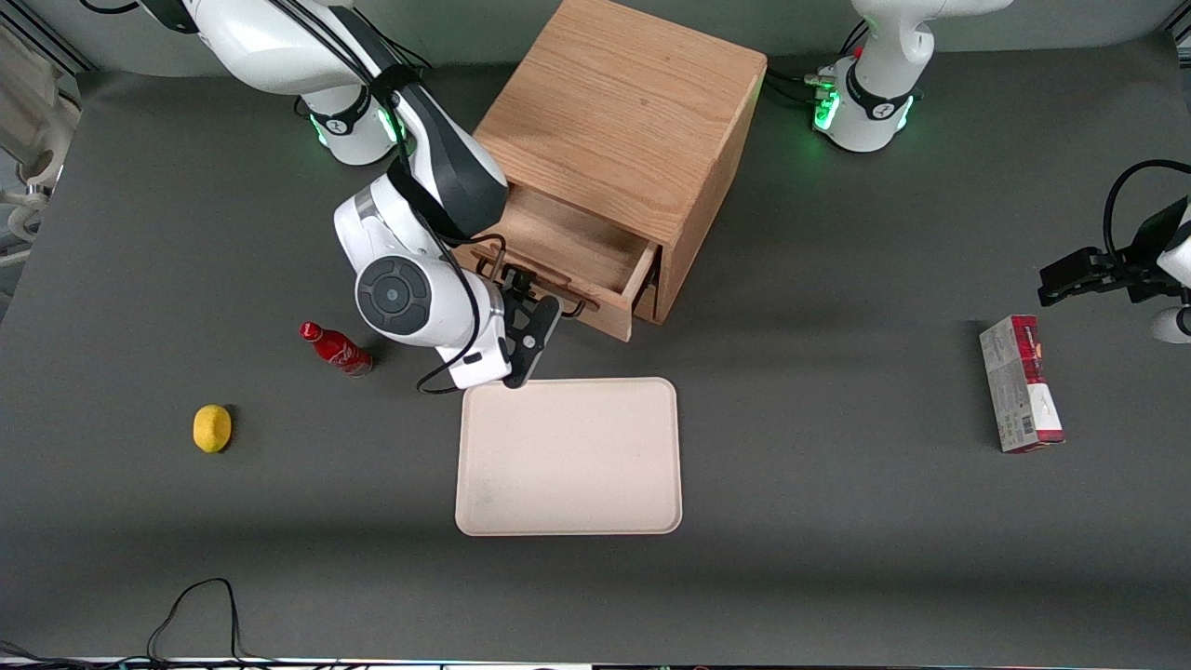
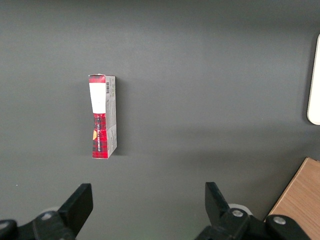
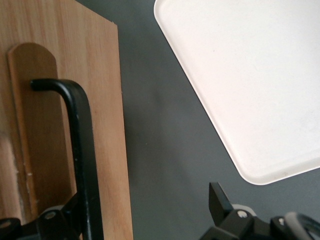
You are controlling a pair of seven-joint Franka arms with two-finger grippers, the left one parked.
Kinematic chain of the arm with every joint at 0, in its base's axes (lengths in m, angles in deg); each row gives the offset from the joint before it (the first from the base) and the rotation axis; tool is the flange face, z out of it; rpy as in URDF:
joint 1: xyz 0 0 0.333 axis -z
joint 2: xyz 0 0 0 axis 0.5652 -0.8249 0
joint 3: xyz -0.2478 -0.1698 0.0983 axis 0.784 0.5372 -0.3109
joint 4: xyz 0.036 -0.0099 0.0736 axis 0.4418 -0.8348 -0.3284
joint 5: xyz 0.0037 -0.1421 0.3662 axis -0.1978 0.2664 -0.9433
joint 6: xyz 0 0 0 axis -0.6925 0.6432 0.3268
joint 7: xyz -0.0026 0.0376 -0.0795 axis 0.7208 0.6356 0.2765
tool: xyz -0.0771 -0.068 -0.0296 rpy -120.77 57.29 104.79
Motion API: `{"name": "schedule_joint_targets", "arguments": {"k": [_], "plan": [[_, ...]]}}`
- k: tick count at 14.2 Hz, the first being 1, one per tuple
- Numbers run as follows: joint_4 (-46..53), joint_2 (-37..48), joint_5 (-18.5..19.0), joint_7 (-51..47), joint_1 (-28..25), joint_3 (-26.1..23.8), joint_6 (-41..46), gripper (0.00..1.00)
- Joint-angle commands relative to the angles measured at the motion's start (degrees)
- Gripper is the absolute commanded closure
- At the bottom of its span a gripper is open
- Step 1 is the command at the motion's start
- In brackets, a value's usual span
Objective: Open upper drawer
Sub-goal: 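Pull the upper drawer outward from the cabinet with the right gripper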
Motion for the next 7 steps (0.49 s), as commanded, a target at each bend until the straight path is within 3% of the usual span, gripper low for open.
{"name": "schedule_joint_targets", "arguments": {"k": [1, 7], "plan": [[4.2, -2.5, -0.2, 1.0, 0.3, -0.1, 1.0, 0.0], [5.2, -3.2, -0.2, 1.1, 1.1, -0.1, 1.1, 0.0]]}}
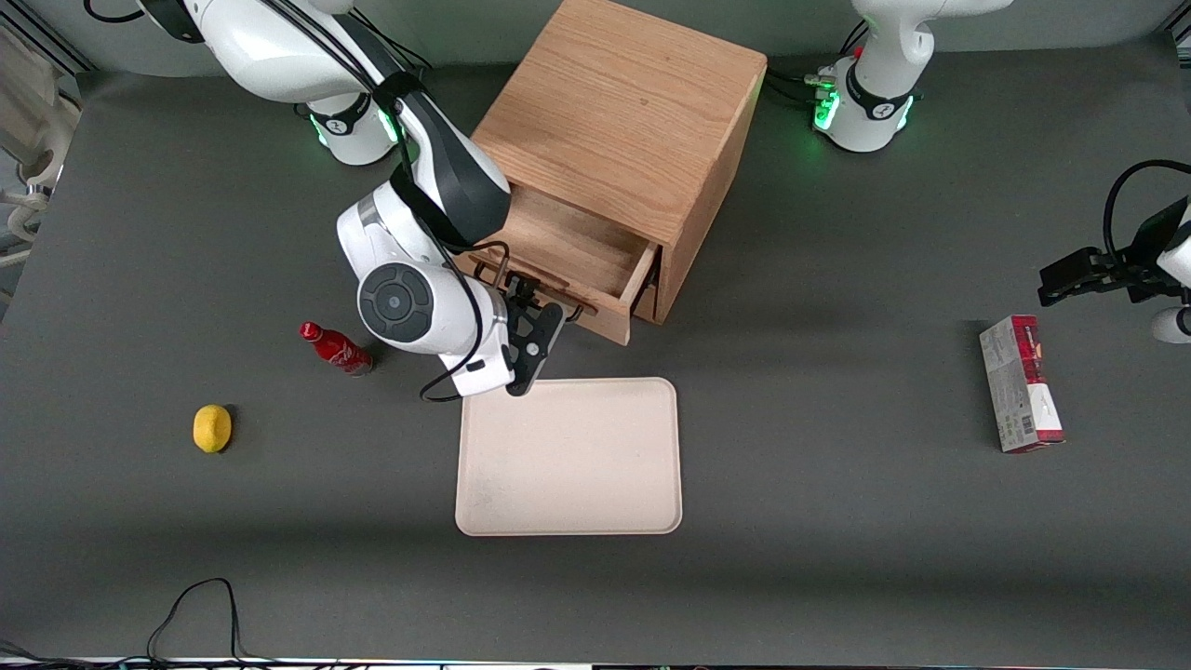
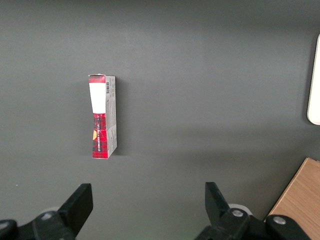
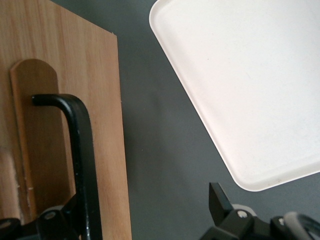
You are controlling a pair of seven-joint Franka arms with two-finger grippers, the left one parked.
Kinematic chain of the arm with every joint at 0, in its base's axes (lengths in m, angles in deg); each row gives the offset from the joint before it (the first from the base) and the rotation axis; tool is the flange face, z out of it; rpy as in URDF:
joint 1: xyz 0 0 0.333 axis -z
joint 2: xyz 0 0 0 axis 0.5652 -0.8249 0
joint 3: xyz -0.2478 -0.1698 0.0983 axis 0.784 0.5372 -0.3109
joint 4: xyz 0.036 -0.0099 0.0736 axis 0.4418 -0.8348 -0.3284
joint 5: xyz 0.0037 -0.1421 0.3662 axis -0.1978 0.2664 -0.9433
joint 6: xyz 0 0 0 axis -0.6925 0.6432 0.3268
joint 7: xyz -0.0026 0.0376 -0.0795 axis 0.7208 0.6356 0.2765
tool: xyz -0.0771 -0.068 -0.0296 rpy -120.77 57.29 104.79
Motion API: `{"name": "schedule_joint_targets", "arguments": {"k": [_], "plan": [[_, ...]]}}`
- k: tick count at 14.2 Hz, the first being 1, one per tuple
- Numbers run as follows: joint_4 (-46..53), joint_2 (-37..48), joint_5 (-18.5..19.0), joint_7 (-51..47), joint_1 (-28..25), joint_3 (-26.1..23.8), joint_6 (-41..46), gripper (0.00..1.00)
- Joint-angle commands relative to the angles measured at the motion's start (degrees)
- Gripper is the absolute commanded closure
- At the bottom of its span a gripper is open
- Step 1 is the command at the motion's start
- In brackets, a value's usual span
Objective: Open upper drawer
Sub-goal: 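Pull the upper drawer outward from the cabinet with the right gripper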
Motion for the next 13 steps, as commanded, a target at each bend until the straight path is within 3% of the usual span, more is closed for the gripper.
{"name": "schedule_joint_targets", "arguments": {"k": [1, 13], "plan": [[3.4, -1.8, -0.2, 1.1, 0.9, -0.2, 1.3, 0.0], [7.6, -4.5, -0.5, 1.2, 3.4, -0.3, 1.5, 0.0]]}}
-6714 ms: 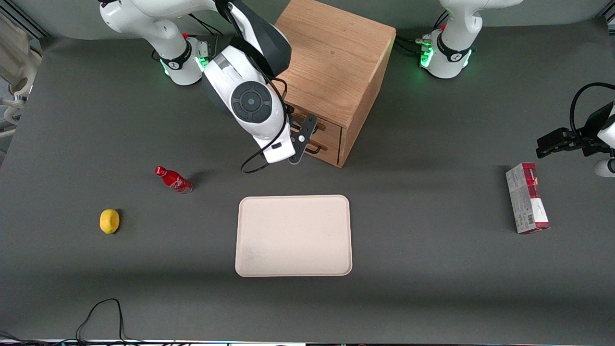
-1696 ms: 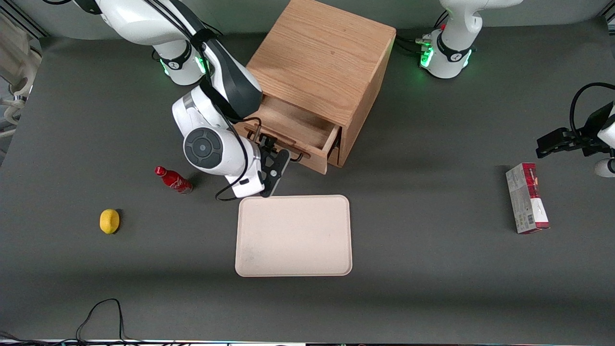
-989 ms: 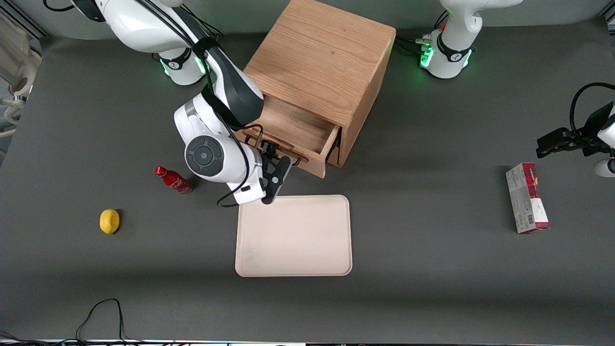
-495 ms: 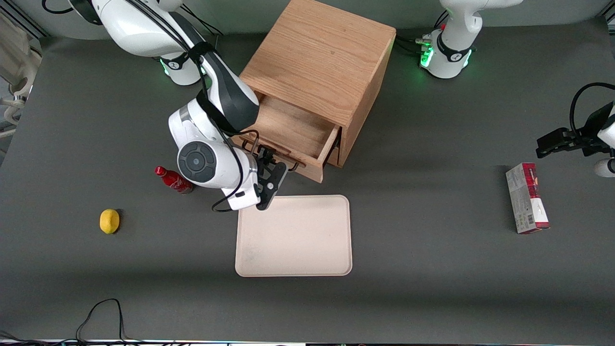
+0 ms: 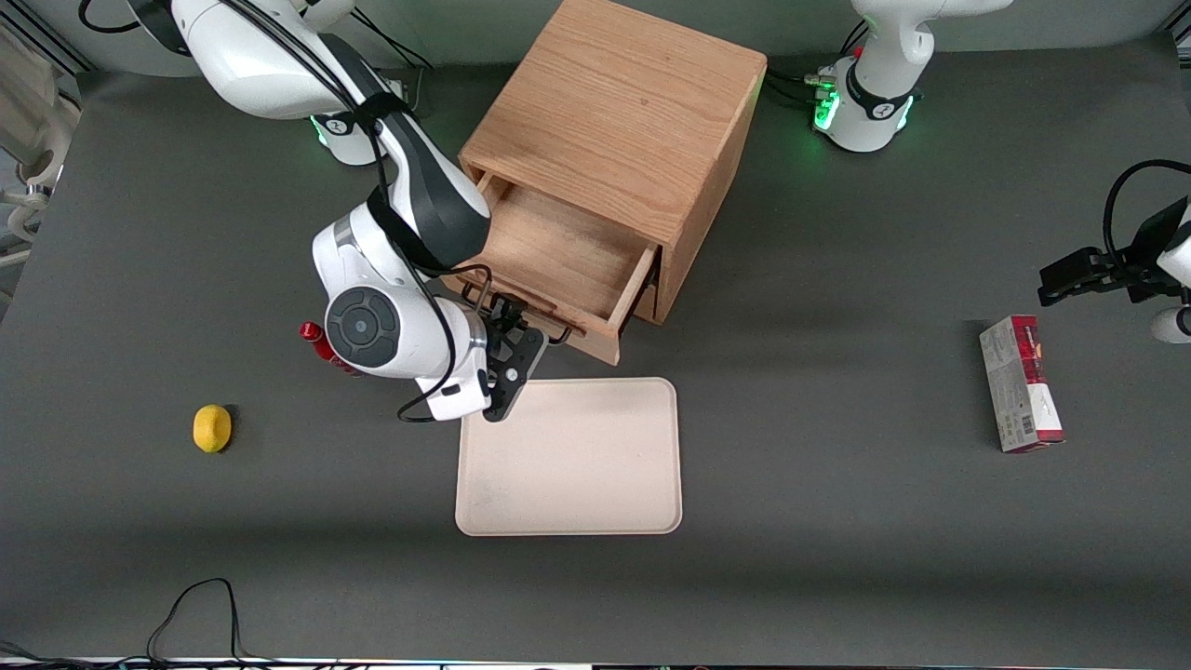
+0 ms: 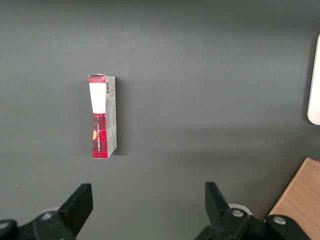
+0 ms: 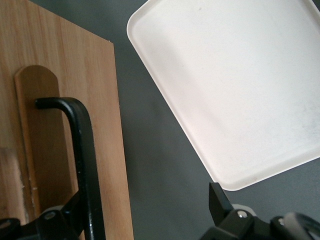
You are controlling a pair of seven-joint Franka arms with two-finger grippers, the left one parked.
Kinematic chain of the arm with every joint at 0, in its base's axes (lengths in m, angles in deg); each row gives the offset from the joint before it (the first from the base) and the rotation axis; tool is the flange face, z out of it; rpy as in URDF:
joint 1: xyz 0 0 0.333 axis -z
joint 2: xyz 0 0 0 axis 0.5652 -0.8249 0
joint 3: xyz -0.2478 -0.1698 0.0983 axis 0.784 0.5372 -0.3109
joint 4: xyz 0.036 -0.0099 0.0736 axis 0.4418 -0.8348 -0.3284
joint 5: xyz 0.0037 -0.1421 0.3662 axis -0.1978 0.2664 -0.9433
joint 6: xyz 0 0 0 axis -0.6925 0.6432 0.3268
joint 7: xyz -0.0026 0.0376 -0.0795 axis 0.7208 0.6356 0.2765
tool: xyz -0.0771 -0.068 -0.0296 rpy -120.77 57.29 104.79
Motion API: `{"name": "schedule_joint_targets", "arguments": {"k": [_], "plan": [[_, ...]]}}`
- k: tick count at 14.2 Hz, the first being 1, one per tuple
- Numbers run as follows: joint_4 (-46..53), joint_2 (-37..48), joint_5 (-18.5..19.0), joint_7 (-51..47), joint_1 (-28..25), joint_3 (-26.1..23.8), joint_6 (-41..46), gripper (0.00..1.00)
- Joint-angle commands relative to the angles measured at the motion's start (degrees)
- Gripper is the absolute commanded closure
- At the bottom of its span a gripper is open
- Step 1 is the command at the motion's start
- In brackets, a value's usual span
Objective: Open upper drawer
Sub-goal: 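Pull the upper drawer outward from the cabinet with the right gripper, then keep pulling the upper drawer further open with the right gripper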
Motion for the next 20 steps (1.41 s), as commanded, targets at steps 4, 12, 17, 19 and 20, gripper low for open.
{"name": "schedule_joint_targets", "arguments": {"k": [4, 12, 17, 19, 20], "plan": [[4.3, -2.8, -0.6, 1.2, 1.7, -0.4, 1.4, 0.0], [6.0, -3.6, -0.7, 1.2, 2.9, -0.6, 1.3, 0.0], [7.1, -4.2, -0.7, 1.5, 3.4, -0.6, 1.3, 0.0], [7.7, -4.7, -0.7, 1.5, 3.6, -0.6, 1.3, 0.0], [8.1, -5.0, -0.7, 1.5, 3.7, -0.6, 1.3, 0.0]]}}
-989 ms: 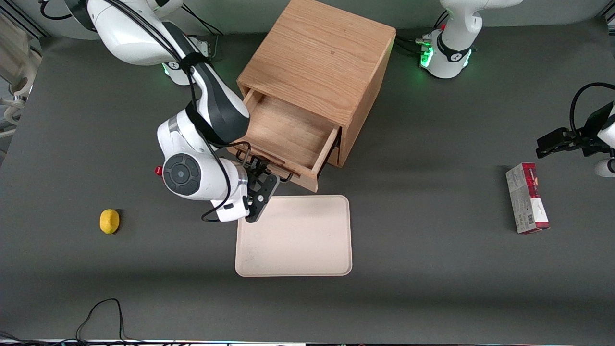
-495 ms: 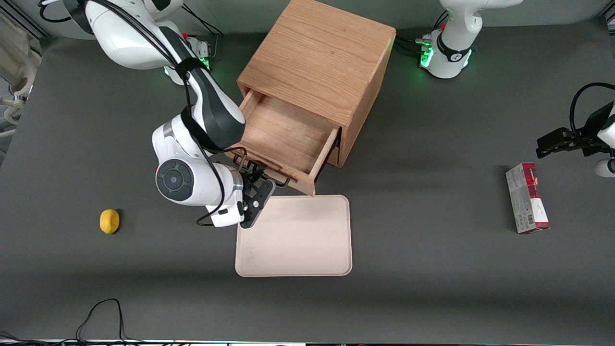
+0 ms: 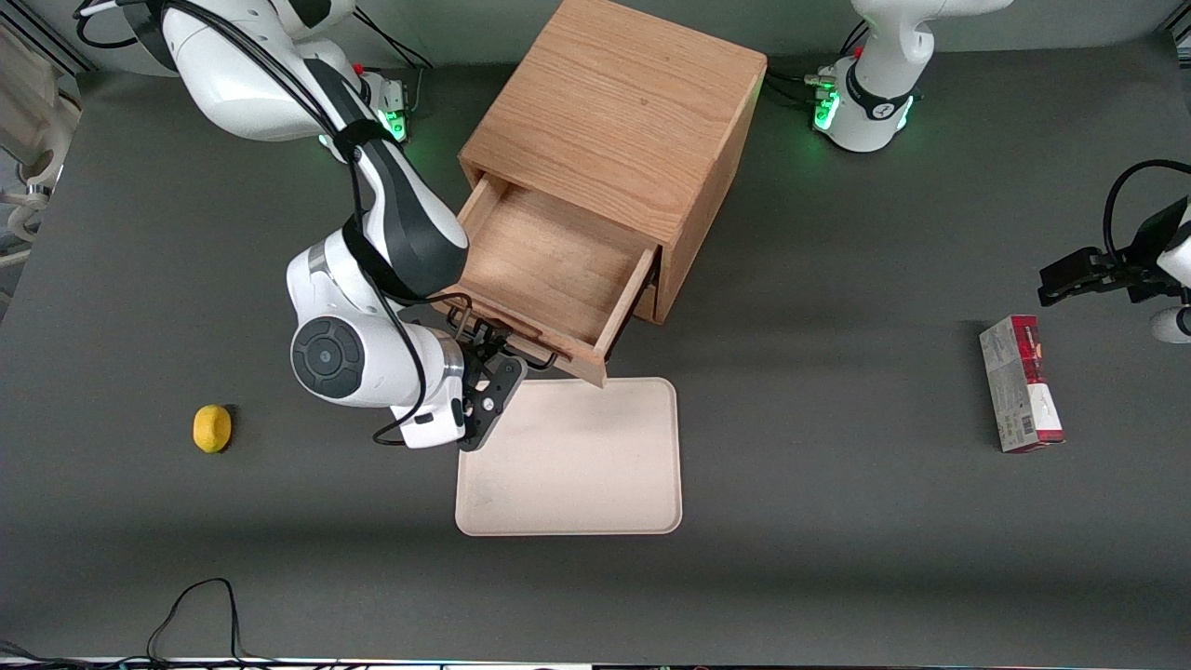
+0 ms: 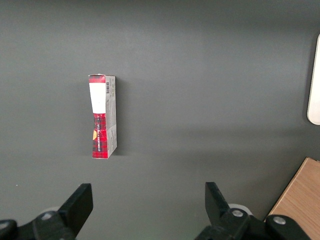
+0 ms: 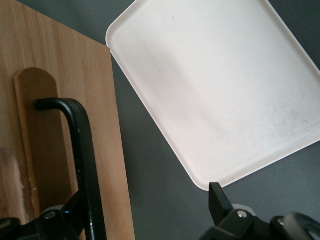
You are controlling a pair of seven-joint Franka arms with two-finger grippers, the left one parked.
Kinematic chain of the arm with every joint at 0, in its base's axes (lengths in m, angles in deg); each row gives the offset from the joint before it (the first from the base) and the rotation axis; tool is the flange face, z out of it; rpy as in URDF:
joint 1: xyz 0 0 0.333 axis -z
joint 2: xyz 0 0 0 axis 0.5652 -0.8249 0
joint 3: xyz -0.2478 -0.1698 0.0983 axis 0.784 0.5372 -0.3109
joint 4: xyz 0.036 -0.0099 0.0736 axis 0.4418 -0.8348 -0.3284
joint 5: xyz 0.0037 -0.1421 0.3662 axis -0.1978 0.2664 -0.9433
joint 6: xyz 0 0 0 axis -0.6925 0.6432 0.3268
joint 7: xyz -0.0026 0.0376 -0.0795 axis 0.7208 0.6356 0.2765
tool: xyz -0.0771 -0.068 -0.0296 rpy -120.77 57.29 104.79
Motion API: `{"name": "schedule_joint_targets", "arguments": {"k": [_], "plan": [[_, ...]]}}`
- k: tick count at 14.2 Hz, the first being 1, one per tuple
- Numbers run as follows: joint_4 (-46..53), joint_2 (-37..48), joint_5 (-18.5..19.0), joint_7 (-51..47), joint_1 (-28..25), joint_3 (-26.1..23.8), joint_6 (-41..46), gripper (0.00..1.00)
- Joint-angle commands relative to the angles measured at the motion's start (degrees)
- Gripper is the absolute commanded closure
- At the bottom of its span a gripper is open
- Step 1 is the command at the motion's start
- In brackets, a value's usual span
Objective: Open upper drawer
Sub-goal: 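Keep pulling the upper drawer further open with the right gripper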
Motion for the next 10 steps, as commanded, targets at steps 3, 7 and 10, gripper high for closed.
{"name": "schedule_joint_targets", "arguments": {"k": [3, 7, 10], "plan": [[3.6, -2.3, -0.8, 1.4, 1.6, -0.6, 0.8, 0.0], [4.2, -2.6, -0.8, 1.4, 1.9, -0.6, 0.6, 0.0], [4.5, -2.7, -0.8, 1.3, 2.5, -0.7, 0.4, 0.0]]}}
